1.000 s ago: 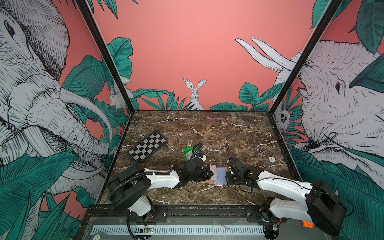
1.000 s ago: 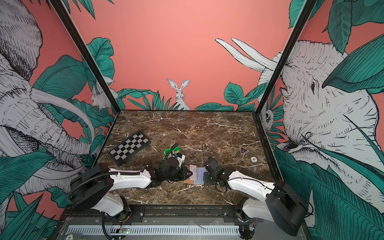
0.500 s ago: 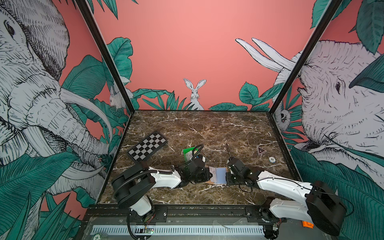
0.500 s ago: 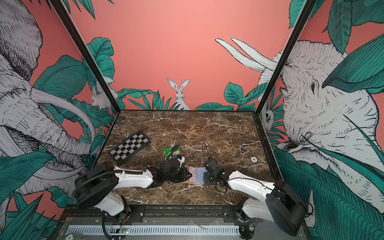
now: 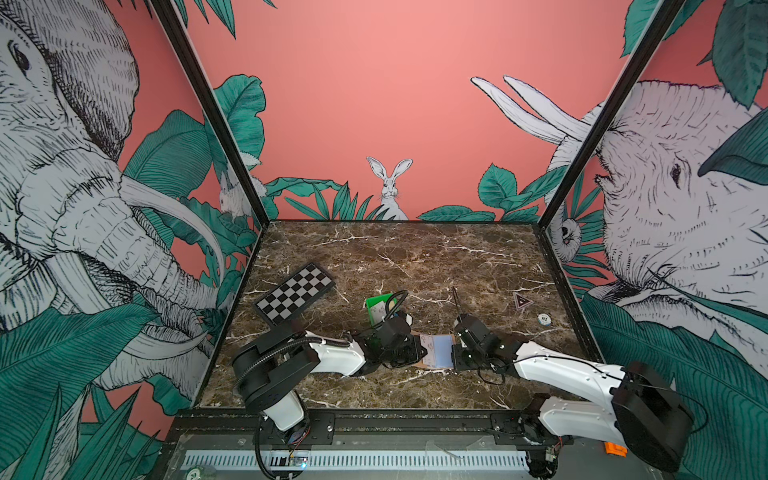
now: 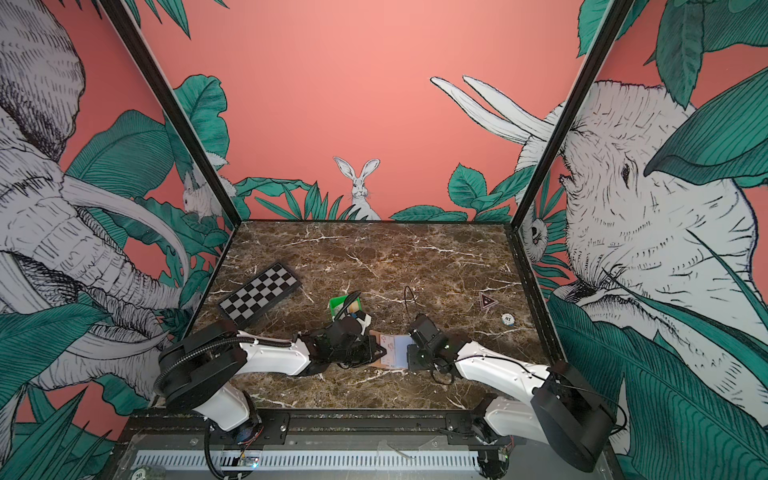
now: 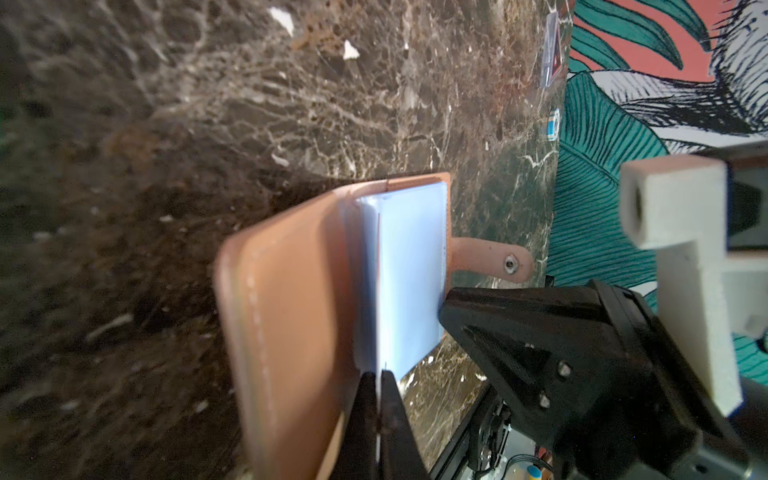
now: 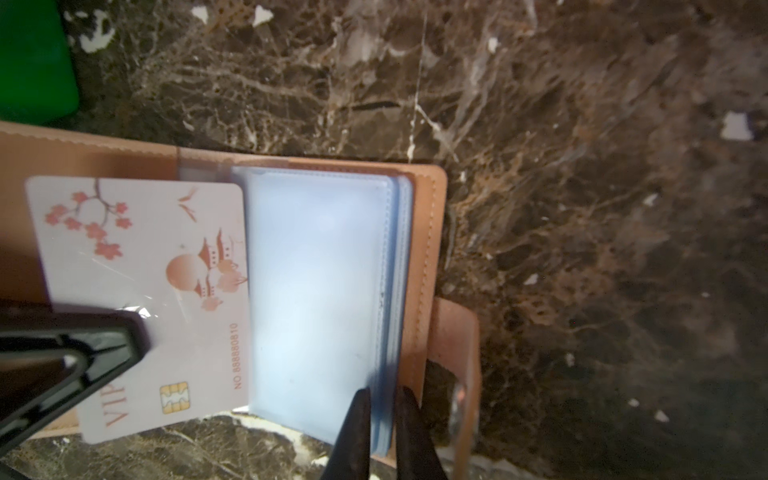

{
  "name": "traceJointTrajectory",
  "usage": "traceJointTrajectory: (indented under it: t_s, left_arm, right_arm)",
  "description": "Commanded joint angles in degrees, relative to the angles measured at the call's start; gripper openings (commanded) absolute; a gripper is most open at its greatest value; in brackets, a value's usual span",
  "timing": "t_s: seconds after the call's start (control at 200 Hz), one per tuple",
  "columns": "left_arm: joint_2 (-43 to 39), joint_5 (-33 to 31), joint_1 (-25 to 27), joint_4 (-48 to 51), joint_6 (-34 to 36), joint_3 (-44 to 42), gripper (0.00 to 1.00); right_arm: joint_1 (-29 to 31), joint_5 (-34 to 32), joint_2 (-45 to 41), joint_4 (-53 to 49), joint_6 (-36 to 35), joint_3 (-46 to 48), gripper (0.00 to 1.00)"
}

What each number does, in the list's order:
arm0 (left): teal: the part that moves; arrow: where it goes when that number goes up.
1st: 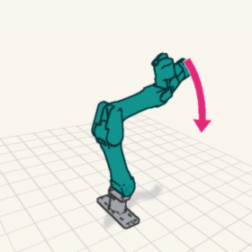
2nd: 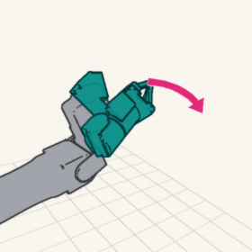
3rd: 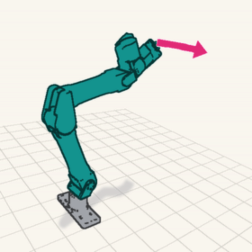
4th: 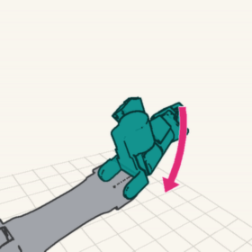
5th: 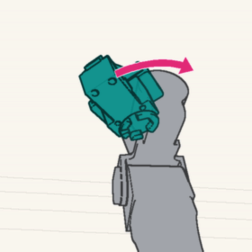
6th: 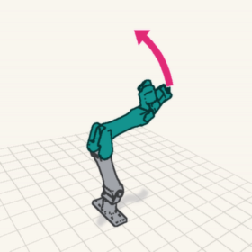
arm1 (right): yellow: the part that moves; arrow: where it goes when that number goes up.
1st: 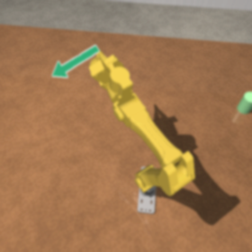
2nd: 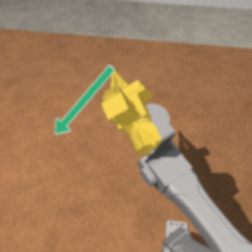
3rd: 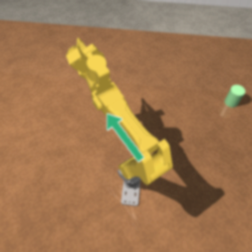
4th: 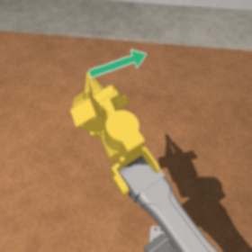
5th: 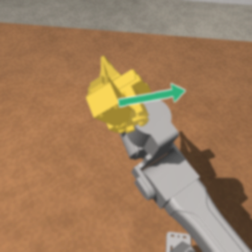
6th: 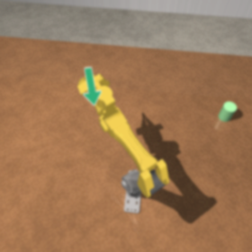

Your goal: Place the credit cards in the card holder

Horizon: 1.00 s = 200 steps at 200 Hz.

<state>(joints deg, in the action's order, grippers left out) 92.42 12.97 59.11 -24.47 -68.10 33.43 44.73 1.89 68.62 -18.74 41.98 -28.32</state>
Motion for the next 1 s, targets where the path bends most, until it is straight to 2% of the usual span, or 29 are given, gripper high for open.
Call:
traceJointTrajectory:
  t_s: [0.0, 0.54, 0.995]
  left_arm:
    - [0.6, 0.2, 0.3, -0.5, -0.7, -0.5, 0.00]
    - [0.3, -0.3, 0.3, 0.9, 0.1, -0.3, 0.00]
    - [1.4, 0.5, 0.3, -0.4, -0.4, -0.1, 0.00]
  right_arm:
    - [-0.2, -1.3, -0.8, -0.9, 0.2, 1.0, 0.14]
    - [-0.1, -3.8, -5.2, -5.8, 0.2, 0.3, 0.15]
    - [-0.2, -1.7, -0.9, -2.8, -0.3, 1.1, 0.14]
